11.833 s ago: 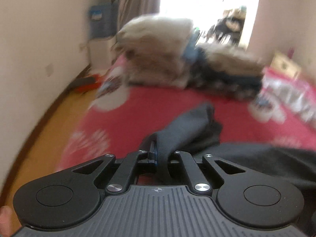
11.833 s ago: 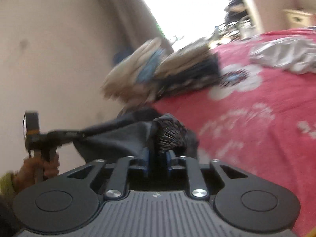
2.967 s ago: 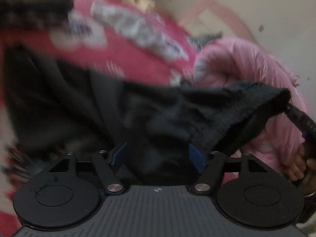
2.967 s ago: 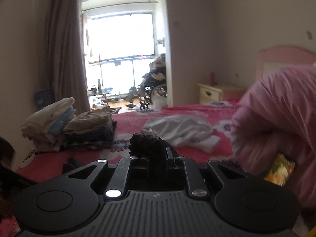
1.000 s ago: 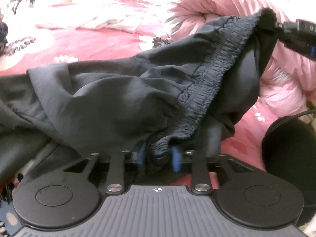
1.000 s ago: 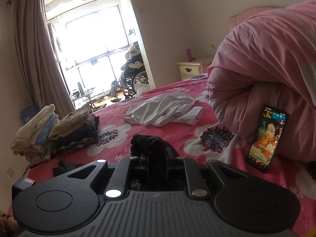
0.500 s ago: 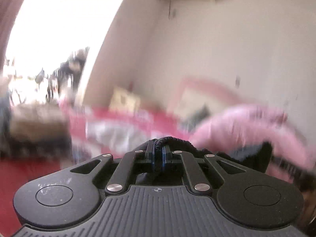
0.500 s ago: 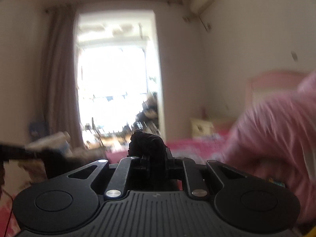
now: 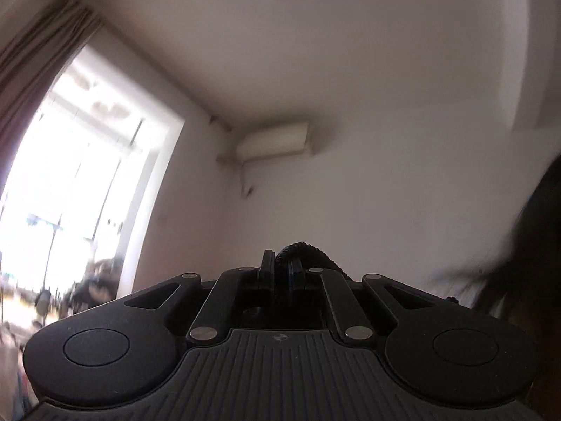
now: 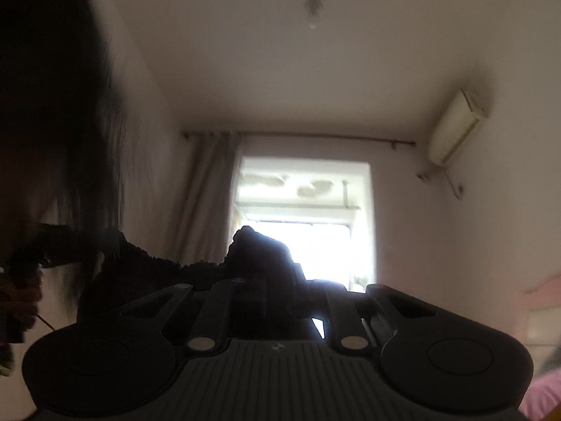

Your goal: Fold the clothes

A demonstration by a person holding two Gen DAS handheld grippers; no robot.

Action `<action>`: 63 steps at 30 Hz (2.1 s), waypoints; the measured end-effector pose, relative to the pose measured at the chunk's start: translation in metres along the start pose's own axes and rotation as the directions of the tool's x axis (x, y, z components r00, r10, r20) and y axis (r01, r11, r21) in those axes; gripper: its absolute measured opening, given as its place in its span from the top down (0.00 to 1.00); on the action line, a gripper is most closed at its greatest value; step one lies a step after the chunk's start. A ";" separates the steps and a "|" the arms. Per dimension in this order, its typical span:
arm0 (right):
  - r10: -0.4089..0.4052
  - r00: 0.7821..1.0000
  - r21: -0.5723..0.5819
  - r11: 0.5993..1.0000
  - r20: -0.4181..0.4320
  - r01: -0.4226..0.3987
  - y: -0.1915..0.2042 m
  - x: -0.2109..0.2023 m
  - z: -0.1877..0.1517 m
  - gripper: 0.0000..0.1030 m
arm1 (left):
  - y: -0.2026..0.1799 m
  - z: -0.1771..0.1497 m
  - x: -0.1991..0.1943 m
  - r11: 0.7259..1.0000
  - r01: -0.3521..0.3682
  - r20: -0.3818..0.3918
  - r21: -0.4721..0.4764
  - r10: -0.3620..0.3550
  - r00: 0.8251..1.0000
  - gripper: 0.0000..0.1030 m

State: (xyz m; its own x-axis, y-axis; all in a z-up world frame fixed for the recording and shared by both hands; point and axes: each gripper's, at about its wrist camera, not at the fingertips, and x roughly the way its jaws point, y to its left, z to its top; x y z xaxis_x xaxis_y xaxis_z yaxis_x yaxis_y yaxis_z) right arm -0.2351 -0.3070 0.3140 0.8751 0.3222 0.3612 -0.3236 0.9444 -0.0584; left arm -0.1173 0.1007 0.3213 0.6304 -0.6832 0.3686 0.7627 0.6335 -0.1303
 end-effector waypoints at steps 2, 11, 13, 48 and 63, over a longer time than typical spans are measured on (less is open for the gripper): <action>0.038 0.999 0.024 0.999 0.014 -0.038 -0.006 0.001 0.015 0.86 | -0.008 0.007 0.001 1.000 0.021 0.023 0.012 -0.022 0.999 0.95; 0.016 0.992 0.034 0.999 -0.124 -0.012 -0.032 0.033 -0.017 0.86 | 0.026 -0.064 0.019 0.992 -0.050 -0.152 -0.114 0.033 0.988 0.95; 0.005 0.981 0.036 0.999 -0.194 0.002 -0.039 0.053 -0.044 0.86 | 0.046 -0.093 0.027 0.984 -0.122 -0.236 -0.131 0.088 0.968 0.95; 0.157 0.547 0.477 0.714 -0.822 0.512 -0.174 0.305 -0.575 0.44 | 0.289 -0.393 0.106 0.776 -0.607 -0.676 0.171 0.540 0.501 0.63; 0.369 0.359 0.157 0.851 -0.857 -0.501 -0.012 0.323 -0.541 0.54 | 0.279 -0.438 0.099 0.805 -0.501 -0.792 0.318 0.516 0.328 0.57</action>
State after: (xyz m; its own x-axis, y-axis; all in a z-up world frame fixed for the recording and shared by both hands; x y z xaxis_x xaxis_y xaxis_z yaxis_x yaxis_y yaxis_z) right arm 0.2458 -0.1788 -0.0722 0.5033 0.5207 -0.6896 -0.7700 0.6324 -0.0844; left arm 0.2217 0.0506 -0.0816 0.7144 -0.1844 -0.6750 0.2523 0.9676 0.0027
